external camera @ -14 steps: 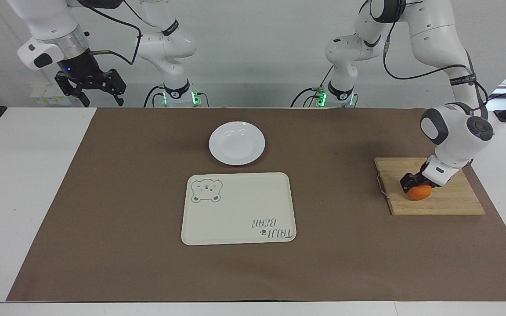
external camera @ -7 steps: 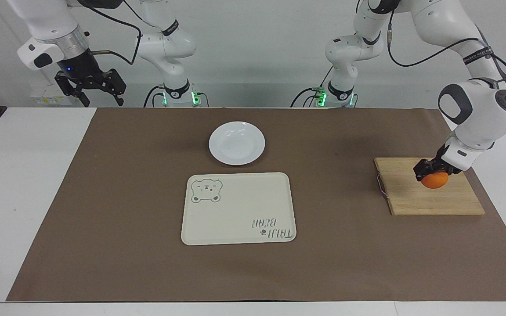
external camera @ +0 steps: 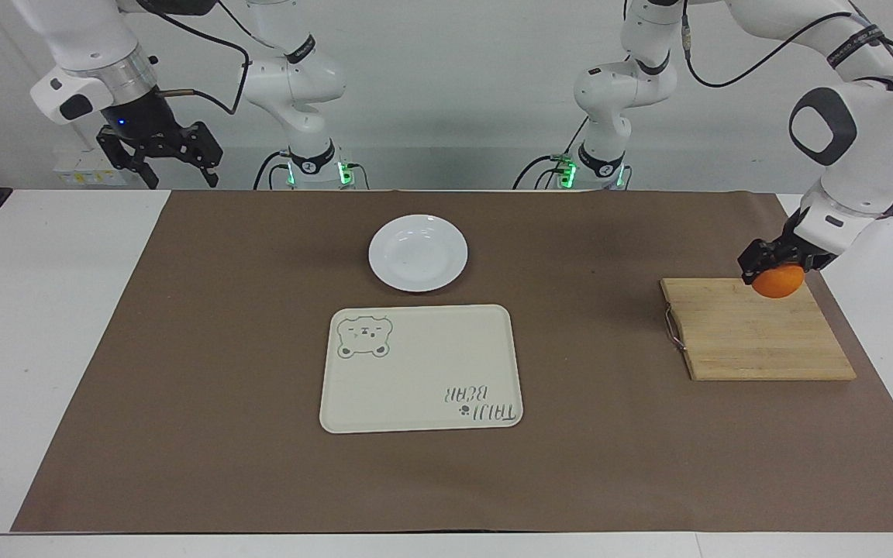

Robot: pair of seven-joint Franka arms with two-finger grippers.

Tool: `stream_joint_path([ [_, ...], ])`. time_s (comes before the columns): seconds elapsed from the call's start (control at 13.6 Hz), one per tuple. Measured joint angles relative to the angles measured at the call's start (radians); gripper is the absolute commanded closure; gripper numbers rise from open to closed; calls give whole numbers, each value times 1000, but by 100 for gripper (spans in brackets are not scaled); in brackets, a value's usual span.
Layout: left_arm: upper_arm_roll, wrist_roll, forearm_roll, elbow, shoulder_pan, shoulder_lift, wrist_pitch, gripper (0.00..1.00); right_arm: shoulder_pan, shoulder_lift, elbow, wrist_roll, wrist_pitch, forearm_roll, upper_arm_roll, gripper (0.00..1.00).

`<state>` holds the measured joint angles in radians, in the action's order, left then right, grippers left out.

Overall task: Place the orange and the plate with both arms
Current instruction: 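Close the left gripper on the orange on the wooden board, then carry the orange with the left gripper over the white plate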

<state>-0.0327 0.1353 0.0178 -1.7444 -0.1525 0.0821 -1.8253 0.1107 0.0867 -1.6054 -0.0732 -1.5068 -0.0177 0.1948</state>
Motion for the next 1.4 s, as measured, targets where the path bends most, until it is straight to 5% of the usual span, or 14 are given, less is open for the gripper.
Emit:
stream_joint_path([
  [0.81,-142,-166,0,85,5,-50,152,100,0,0,0,0,0,0,0,0],
  [1.4,-174,-540,5,50,265,-77,157,100,0,0,0,0,0,0,0,0],
])
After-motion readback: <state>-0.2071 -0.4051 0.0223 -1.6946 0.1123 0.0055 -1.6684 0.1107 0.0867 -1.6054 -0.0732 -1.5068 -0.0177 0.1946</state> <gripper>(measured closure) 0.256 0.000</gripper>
